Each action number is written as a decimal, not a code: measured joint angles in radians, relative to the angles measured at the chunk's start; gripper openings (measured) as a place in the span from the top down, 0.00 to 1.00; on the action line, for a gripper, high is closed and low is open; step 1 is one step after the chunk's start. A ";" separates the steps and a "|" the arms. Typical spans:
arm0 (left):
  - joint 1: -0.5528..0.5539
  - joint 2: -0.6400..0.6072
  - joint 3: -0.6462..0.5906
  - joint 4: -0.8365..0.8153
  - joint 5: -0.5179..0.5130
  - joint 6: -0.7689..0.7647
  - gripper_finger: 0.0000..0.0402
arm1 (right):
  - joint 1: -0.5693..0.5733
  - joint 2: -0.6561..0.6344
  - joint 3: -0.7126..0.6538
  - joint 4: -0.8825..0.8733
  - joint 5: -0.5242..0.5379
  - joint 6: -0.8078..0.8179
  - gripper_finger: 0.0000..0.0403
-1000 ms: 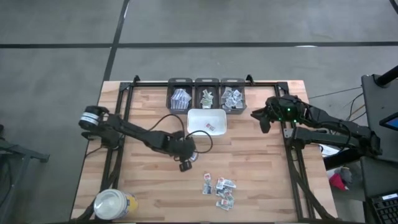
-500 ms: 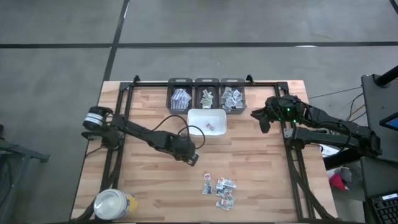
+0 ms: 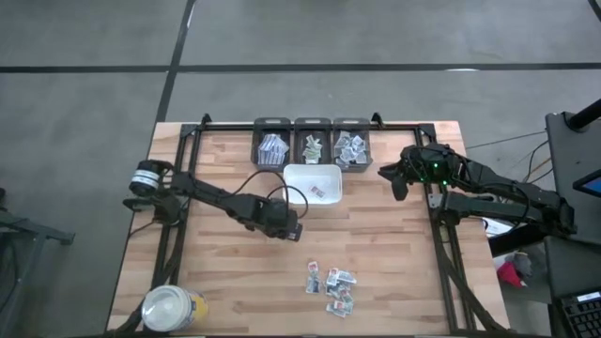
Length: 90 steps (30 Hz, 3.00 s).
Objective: Pick & Place First Aid Supplies
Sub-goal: Put the white alcohol pad into the right black bin
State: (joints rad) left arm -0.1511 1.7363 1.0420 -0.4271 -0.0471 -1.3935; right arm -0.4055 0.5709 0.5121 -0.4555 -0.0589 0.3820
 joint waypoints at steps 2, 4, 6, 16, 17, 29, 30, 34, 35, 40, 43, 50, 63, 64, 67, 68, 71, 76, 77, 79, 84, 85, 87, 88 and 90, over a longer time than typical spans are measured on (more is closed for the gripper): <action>0.007 0.000 0.000 0.000 0.002 -0.028 0.84 | 0.000 0.000 0.000 0.000 0.000 0.000 0.78; 0.011 0.000 0.000 0.000 0.011 -0.046 0.84 | 0.000 0.000 0.000 0.000 0.000 0.000 0.77; 0.012 0.000 0.000 -0.001 0.016 -0.048 0.84 | 0.000 0.000 0.000 0.000 0.000 0.000 0.77; 0.014 0.000 -0.001 -0.046 0.036 -0.028 0.84 | 0.000 0.000 0.000 0.000 0.000 0.000 0.75; 0.015 0.000 -0.001 -0.045 0.036 -0.025 0.84 | 0.000 0.000 0.000 0.000 0.000 0.000 0.76; 0.045 0.001 -0.001 -0.035 0.049 -0.023 0.68 | 0.000 0.000 0.000 0.001 0.000 -0.026 0.80; 0.045 0.004 -0.001 -0.035 0.050 -0.023 0.68 | 0.000 0.000 0.000 0.001 0.000 -0.026 0.79; 0.045 0.031 -0.001 -0.022 0.073 -0.023 0.67 | 0.000 0.000 0.000 0.001 0.000 -0.027 0.78; 0.046 0.039 -0.001 -0.019 0.081 -0.025 0.67 | 0.000 0.000 0.000 0.001 0.001 -0.027 0.77; 0.046 0.071 0.001 -0.010 0.094 -0.040 0.67 | 0.000 0.000 0.000 0.003 0.002 -0.027 0.75; 0.046 0.074 0.003 -0.036 0.097 -0.030 0.70 | 0.000 0.000 0.000 0.003 0.002 -0.027 0.74; 0.043 0.076 0.002 -0.064 0.051 0.043 0.92 | 0.000 0.000 0.000 0.004 0.002 -0.026 0.75; 0.036 0.078 0.014 -0.067 0.011 0.173 1.00 | 0.000 0.000 0.000 0.005 0.001 -0.023 0.79; 0.034 0.078 0.021 -0.071 0.010 0.189 1.00 | 0.000 0.000 0.000 0.005 0.001 -0.023 0.80; 0.029 0.079 0.045 -0.074 0.001 0.238 1.00 | 0.000 0.000 0.000 0.005 -0.001 -0.023 0.80; 0.029 0.081 0.053 -0.070 0.001 0.253 1.00 | 0.000 0.000 0.000 0.006 -0.001 -0.021 0.80; 0.029 0.084 0.075 -0.035 0.001 0.303 1.00 | 0.000 0.000 0.000 0.011 -0.001 -0.016 0.78; 0.029 0.083 0.083 0.024 0.003 0.328 1.00 | 0.000 0.000 0.000 0.020 -0.001 -0.015 0.76; 0.029 0.083 0.083 0.033 0.004 0.328 1.00 | 0.000 0.000 0.000 0.020 -0.001 -0.014 0.76; 0.029 0.082 0.082 0.065 0.004 0.329 1.00 | 0.000 0.000 0.000 0.020 -0.001 -0.002 0.75; 0.029 0.079 0.103 0.157 0.010 0.367 1.00 | 0.000 0.001 0.000 0.020 -0.028 0.012 0.74; 0.029 0.075 0.117 0.165 0.007 0.378 1.00 | 0.000 0.002 0.000 0.021 -0.049 0.012 0.73; 0.031 0.068 0.153 0.164 -0.018 0.405 1.00 | 0.000 0.007 0.000 0.029 -0.103 0.012 0.74; 0.032 0.066 0.176 0.162 -0.038 0.423 1.00 | 0.000 0.012 0.000 0.030 -0.133 0.013 0.74; 0.036 0.065 0.223 0.146 -0.082 0.460 1.00 | 0.000 0.026 0.000 0.043 -0.185 0.018 0.75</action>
State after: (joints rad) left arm -0.1154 1.8011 1.2651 -0.2806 -0.1290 -0.9336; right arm -0.4051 0.5969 0.5117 -0.4122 -0.2439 0.4003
